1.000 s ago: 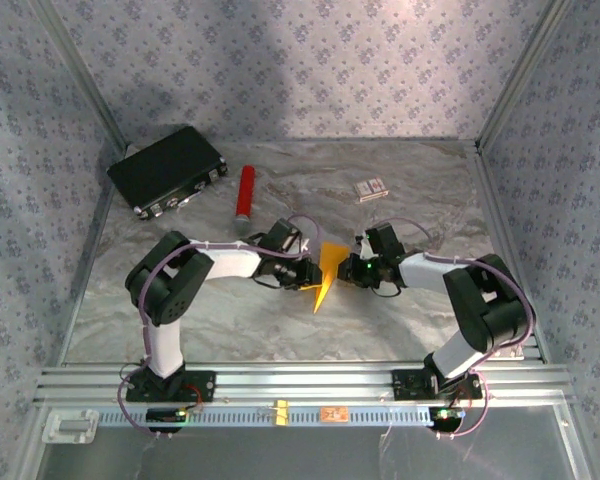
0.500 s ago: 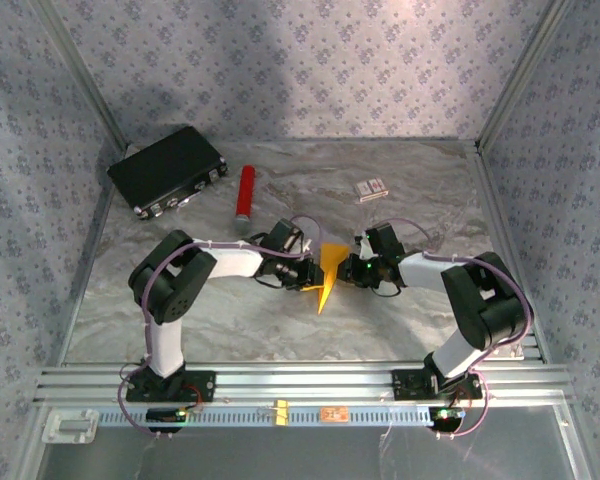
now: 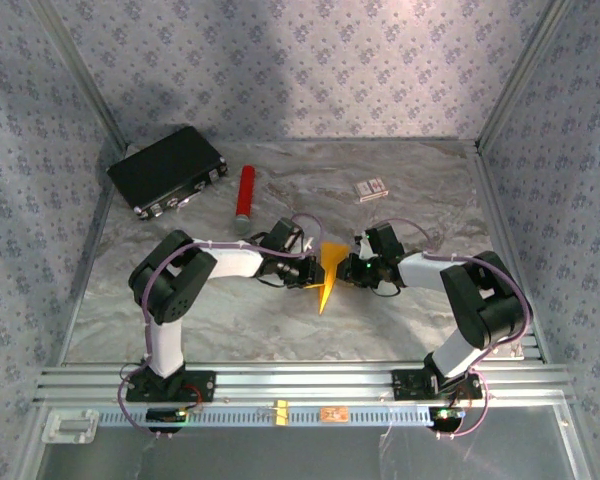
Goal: Fold a paper plane with a square sheet of paper (pick it up from the middle)
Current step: Pick up the paper plane from the center of the table, then place the paper plane at the center of the table.
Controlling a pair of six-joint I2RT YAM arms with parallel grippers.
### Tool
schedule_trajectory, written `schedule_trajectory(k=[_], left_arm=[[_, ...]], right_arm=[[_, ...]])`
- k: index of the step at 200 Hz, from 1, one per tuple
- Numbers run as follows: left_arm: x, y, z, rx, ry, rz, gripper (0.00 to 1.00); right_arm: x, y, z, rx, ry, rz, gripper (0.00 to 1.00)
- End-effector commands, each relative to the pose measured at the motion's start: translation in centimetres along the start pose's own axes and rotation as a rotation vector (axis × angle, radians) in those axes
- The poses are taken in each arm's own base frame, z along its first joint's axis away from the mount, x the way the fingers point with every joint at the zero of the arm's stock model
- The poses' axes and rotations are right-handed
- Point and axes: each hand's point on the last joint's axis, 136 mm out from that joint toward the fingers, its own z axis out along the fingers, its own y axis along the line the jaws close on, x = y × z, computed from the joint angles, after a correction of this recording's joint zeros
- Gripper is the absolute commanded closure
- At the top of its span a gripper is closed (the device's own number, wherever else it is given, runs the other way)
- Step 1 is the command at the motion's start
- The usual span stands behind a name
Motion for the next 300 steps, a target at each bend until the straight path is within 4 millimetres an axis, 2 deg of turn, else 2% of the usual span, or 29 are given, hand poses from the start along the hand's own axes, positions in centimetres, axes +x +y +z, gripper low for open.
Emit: schedule_trajectory(k=[1,69,111,138,191,300], left_arm=[[-0.5,-2.1,-1.1,0.001,-0.032,0.07,0.89],[-0.8,-2.2,-3.8,-0.297,-0.135,0.199,0.92],[-0.9,-0.5,-5.7,-0.538,-0.183,0.22,0.92],[-0.9,0.8,-6.6,-0.63,-0.204,0.199,0.93],[-0.4,2.5,-6.9,-0.695,-0.194,0.168,0.93],[-0.1,3.3,-5.7,-0.705,-0.156,0.152,0.91]], right_arm=[[0.2,-0.1,0.2,-0.017,0.004,0.02,0.8],[-1.1,-0.2,-1.8,0.002,-0.071,0.021,0.8],[-1.5,-0.2,-2.8,0.026,-0.098,0.019,0.79],[-1.7,0.1,-2.9,0.024,-0.104,0.017,0.79],[-1.9,0.4,-3.0,0.019,-0.106,0.012,0.79],[-1.5,0.1,-2.9,0.029,-0.101,0.011,0.79]])
